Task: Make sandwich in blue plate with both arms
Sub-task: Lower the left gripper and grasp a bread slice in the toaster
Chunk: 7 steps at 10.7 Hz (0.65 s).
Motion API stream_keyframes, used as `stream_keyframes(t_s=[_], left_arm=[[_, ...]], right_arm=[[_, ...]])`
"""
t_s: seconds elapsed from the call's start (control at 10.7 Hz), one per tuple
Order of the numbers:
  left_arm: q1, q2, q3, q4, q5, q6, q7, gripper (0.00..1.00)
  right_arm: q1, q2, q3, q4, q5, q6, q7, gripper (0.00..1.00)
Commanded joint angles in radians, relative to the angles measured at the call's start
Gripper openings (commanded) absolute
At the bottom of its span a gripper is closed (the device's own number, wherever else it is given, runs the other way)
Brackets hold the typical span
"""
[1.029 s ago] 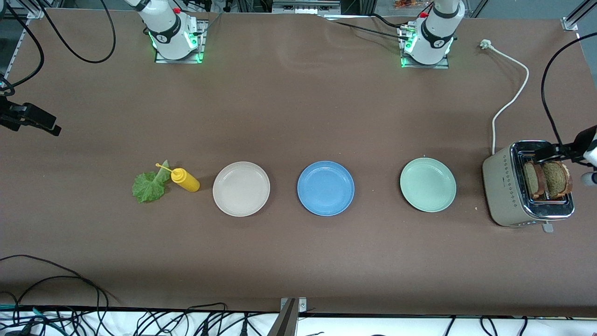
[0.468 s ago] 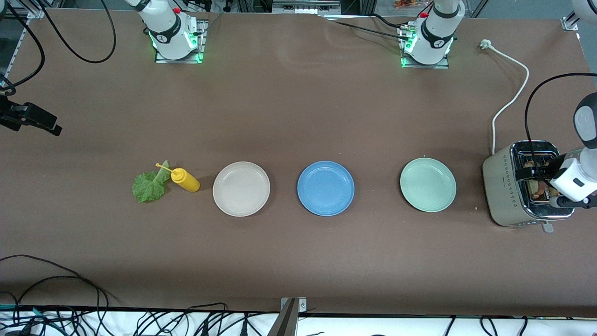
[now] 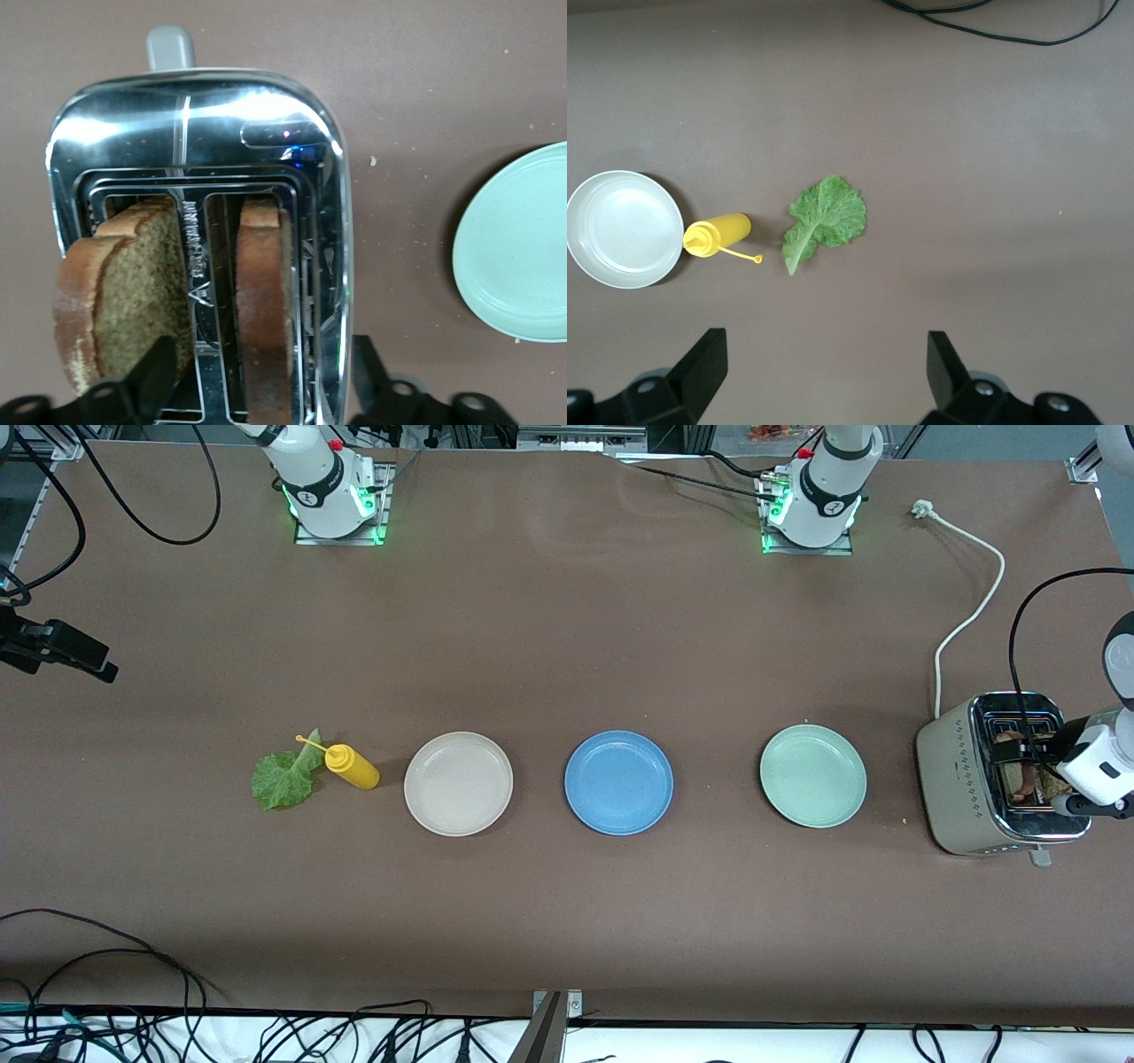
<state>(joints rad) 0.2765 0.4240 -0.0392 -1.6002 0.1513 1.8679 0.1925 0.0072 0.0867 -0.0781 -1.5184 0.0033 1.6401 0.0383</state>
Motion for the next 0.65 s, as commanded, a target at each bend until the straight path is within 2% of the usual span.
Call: stream_keyframes(t_s=[0.0, 0.09, 0.19, 0.56], left_arm=[[0.006, -0.001, -0.007, -0.010, 0.024, 0.004, 0.028, 0.26], [0.006, 0.001, -0.007, -0.010, 0.024, 0.002, 0.030, 0.10], [0.003, 0.005, -0.007, -0.009, 0.025, 0.002, 0.028, 0.00], [0.001, -0.002, -0.008, 0.002, 0.027, -0.004, 0.041, 0.00]], right_arm=[[0.001, -0.004, 0.001, 0.011, -0.002, -0.017, 0.002, 1.00], [0.001, -0.004, 0.001, 0.011, -0.002, -0.017, 0.002, 1.00], [0.001, -0.004, 0.000, 0.011, -0.002, -0.017, 0.002, 1.00], [0.001, -0.004, 0.000, 0.014, -0.002, -0.019, 0.002, 1.00]])
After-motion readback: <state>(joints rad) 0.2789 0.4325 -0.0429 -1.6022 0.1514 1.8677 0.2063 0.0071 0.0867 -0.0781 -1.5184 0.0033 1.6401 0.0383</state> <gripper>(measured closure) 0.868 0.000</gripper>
